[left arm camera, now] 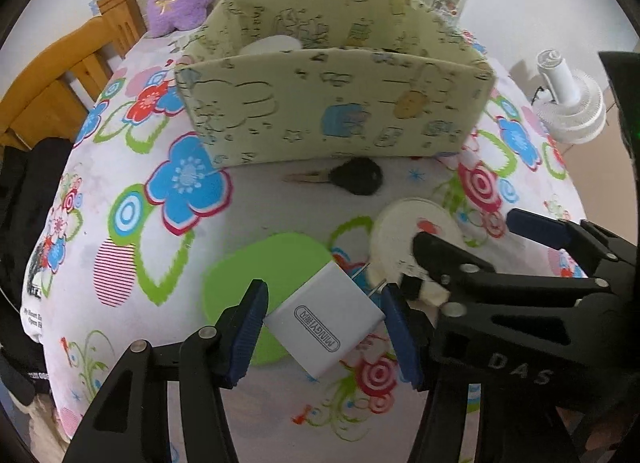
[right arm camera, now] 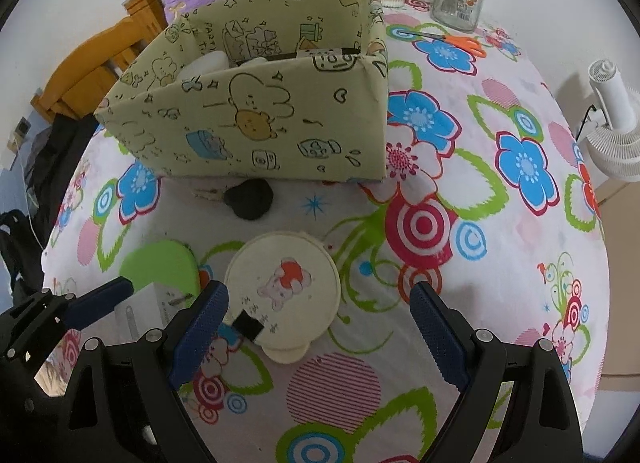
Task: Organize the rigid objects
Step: 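Grasp the small white box with the left gripper while the right gripper grasps the round bunny container, then lift the white box with the left gripper while the right gripper lifts the round container, then carry the white box with the left gripper while the right gripper carries the container toward the box, then lower the white box into the storage box and open the left gripper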
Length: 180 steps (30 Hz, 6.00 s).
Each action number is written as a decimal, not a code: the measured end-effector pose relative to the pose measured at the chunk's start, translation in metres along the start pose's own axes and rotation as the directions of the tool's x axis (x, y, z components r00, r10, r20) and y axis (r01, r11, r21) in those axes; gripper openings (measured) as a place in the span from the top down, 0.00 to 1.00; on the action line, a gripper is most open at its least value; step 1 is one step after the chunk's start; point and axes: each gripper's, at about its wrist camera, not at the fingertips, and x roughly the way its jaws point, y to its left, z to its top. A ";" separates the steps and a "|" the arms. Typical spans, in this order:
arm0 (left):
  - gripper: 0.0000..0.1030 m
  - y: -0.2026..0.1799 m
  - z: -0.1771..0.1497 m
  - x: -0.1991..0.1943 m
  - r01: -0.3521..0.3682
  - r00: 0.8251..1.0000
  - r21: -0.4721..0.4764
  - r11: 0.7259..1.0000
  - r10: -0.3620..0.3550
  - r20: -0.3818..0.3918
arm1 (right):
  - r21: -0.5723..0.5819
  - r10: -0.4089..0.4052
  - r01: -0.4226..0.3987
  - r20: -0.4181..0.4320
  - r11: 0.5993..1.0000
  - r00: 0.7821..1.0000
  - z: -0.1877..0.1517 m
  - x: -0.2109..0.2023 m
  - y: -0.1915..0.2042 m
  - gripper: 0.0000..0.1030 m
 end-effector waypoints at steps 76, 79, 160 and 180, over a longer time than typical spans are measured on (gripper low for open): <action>0.41 -0.012 0.027 -0.063 -0.008 0.994 0.093 0.996 -0.002 0.108 | 0.092 -0.090 0.085 0.060 0.992 0.994 0.018 -0.068 0.001 0.26; 0.41 -0.013 0.029 -0.072 -0.015 0.993 0.093 0.996 0.004 0.122 | 0.089 -0.091 0.085 0.074 0.992 0.993 0.021 -0.077 0.002 0.26; 0.41 0.017 0.157 -0.025 0.038 0.988 0.147 0.988 -0.060 0.145 | 0.093 -0.091 0.082 0.098 0.992 0.991 0.145 -0.059 0.016 0.25; 0.28 0.014 0.179 0.009 0.038 0.991 0.170 0.985 -0.059 0.121 | 0.091 -0.098 0.092 0.060 0.992 0.993 0.167 -0.031 0.007 0.25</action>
